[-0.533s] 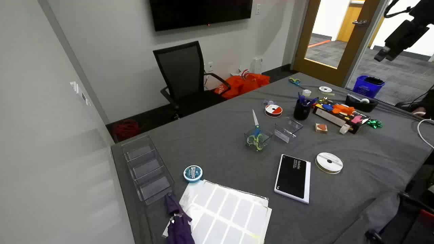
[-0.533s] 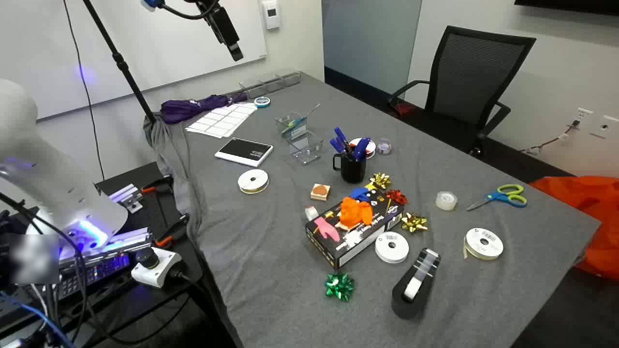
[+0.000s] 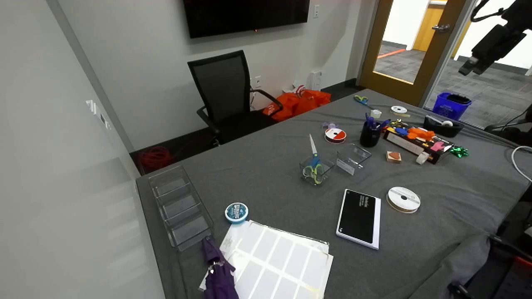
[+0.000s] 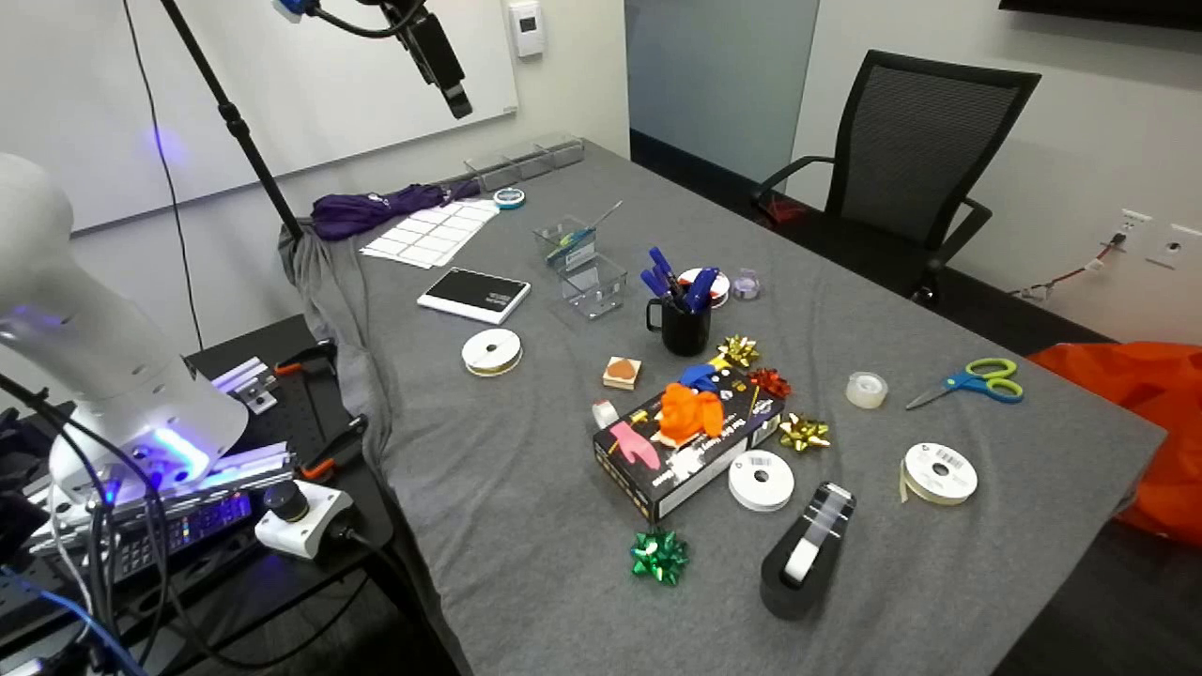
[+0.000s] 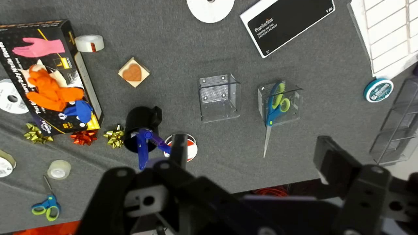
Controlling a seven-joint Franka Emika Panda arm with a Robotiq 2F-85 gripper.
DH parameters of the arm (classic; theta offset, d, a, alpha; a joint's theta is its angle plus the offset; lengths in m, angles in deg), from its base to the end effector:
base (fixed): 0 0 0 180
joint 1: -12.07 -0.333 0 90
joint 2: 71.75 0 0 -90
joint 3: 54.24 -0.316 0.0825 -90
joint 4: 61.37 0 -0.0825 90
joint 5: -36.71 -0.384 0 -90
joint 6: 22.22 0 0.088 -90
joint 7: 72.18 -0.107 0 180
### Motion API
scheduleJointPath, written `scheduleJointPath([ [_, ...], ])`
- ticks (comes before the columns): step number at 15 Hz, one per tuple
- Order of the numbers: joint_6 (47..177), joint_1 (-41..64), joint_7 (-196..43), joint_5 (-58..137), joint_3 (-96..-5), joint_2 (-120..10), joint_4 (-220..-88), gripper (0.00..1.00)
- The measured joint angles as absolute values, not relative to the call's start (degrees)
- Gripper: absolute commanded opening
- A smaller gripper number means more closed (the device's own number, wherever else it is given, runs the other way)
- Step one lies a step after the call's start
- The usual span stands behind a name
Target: Remove a pen from the stationary holder
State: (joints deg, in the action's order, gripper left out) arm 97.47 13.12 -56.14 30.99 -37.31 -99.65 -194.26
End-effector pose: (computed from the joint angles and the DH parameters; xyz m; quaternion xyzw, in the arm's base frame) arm 0.4099 -0.1430 0.5412 -0.9862 0.0280 -0.1441 0.0767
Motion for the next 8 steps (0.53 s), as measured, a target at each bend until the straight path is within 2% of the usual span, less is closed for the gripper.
scheduleJointPath([
  [4,100.1,13.1,-56.6,25.5,-37.6,-99.7,-194.4,1.00],
  [8,111.9,12.8,-58.8,17.8,-38.3,-96.8,-194.5,1.00],
])
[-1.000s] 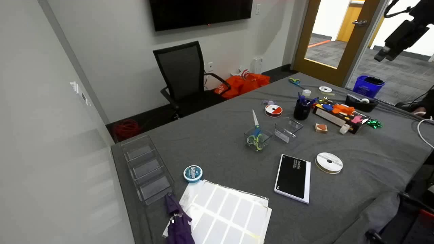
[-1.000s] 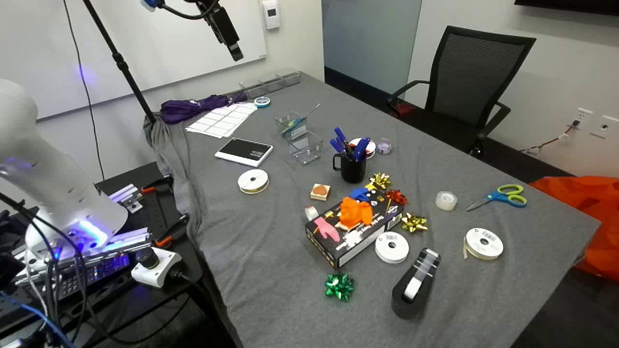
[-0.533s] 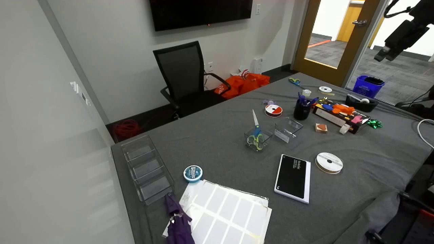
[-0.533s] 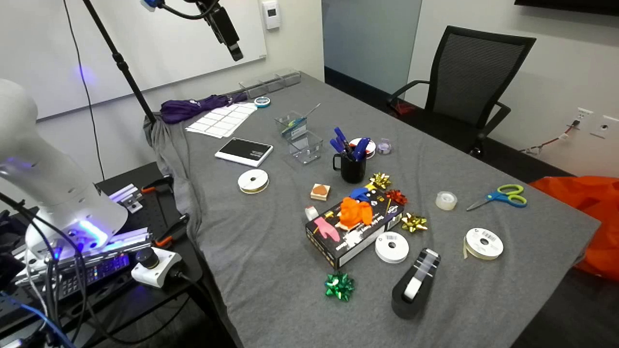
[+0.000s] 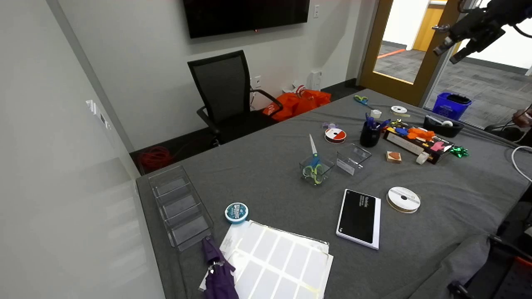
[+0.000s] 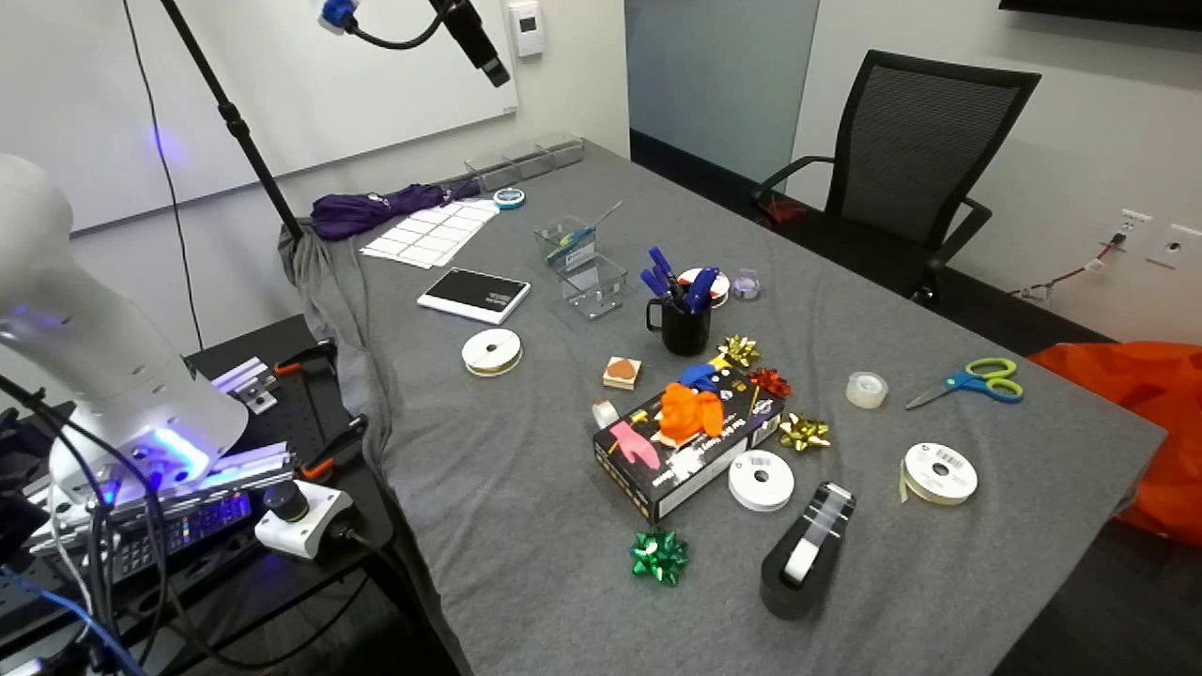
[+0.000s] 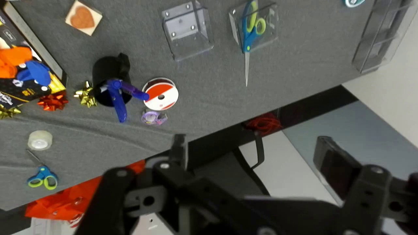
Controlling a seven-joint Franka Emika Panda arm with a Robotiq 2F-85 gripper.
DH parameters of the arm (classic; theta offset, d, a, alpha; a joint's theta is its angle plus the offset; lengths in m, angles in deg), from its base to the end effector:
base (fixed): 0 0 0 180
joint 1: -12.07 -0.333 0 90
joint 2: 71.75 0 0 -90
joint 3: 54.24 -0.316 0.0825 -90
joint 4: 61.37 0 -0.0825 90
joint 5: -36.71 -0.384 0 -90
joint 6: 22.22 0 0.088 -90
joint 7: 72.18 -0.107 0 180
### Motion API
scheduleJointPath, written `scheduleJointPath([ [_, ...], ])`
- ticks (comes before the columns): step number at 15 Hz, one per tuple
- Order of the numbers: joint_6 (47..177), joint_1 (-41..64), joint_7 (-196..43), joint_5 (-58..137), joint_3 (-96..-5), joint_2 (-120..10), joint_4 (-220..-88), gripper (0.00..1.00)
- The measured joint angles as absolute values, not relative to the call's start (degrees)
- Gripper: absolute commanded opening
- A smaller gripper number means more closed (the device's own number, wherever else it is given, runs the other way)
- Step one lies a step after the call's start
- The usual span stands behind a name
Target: Remove a pen from the stationary holder
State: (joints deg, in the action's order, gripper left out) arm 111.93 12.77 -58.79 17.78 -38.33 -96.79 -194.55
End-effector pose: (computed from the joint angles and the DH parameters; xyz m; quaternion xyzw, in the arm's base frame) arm 0.4398 -0.1402 0.5486 -0.9513 0.1133 -0.2513 0.1381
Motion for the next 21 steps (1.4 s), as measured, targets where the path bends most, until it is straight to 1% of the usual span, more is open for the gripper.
scheduleJointPath([
  [6,132.2,13.1,-64.4,17.5,-39.6,-85.8,-194.5,1.00],
  [10,141.2,13.5,-68.2,17.6,-39.9,-78.0,-193.6,1.00],
  [13,144.6,13.5,-70.5,17.6,-39.9,-73.4,-192.1,1.00],
  [18,146.6,13.6,-74.8,18.7,-40.2,-68.6,-189.3,1.00],
  [21,146.6,13.0,-86.5,29.2,-38.5,-65.5,-187.2,1.00],
])
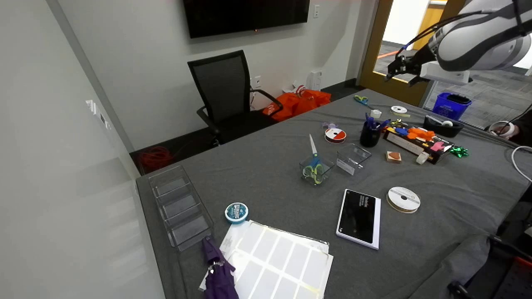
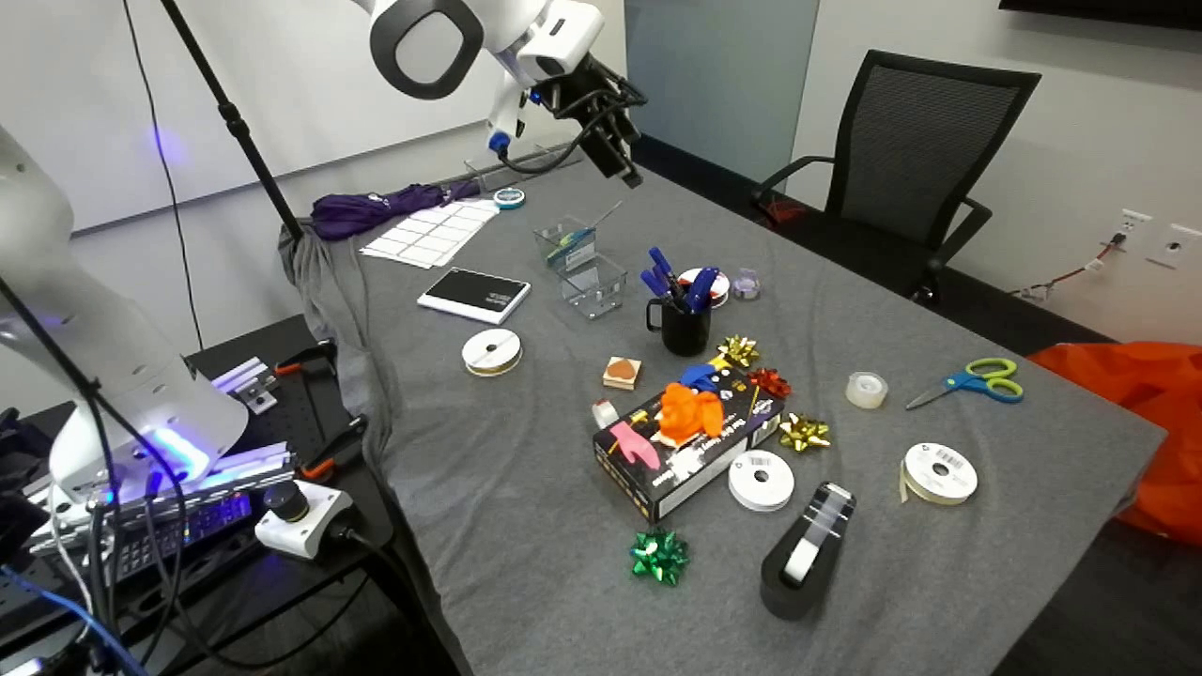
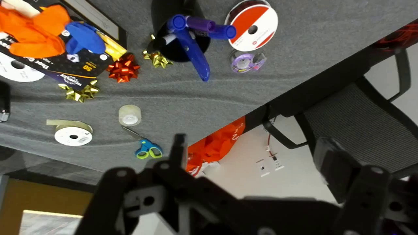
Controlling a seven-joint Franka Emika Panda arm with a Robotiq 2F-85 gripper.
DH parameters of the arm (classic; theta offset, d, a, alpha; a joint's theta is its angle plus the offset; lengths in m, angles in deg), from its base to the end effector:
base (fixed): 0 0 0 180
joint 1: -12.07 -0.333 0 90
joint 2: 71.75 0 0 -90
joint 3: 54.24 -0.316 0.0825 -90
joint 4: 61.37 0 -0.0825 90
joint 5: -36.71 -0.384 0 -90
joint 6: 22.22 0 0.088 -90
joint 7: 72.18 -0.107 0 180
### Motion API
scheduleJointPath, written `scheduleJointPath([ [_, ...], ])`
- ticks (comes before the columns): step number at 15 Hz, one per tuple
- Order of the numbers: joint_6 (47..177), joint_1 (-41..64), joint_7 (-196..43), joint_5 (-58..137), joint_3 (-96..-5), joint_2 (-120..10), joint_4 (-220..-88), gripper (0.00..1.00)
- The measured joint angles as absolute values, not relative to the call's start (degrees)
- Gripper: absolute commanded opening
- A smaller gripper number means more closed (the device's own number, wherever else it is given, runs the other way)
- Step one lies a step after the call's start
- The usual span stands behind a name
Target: Remove a pen from the stationary holder
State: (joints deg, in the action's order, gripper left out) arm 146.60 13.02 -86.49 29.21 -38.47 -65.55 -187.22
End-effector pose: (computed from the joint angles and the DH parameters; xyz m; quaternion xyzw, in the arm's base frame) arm 0.5639 -0.1750 0.4115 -0.8984 0.3028 -0.3177 0.0121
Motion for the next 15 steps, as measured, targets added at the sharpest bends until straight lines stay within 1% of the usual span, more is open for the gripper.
scheduleJointPath([
  [4,145.0,10.4,-103.0,44.7,-33.2,-61.3,-183.9,1.00],
  [7,138.9,8.0,-110.4,52.2,-30.4,-60.2,-181.7,1.00],
  [10,134.3,6.8,-110.9,52.6,-30.4,-60.3,-180.4,1.00],
  [15,134.0,7.0,-110.9,52.6,-30.8,-60.3,-180.2,1.00],
])
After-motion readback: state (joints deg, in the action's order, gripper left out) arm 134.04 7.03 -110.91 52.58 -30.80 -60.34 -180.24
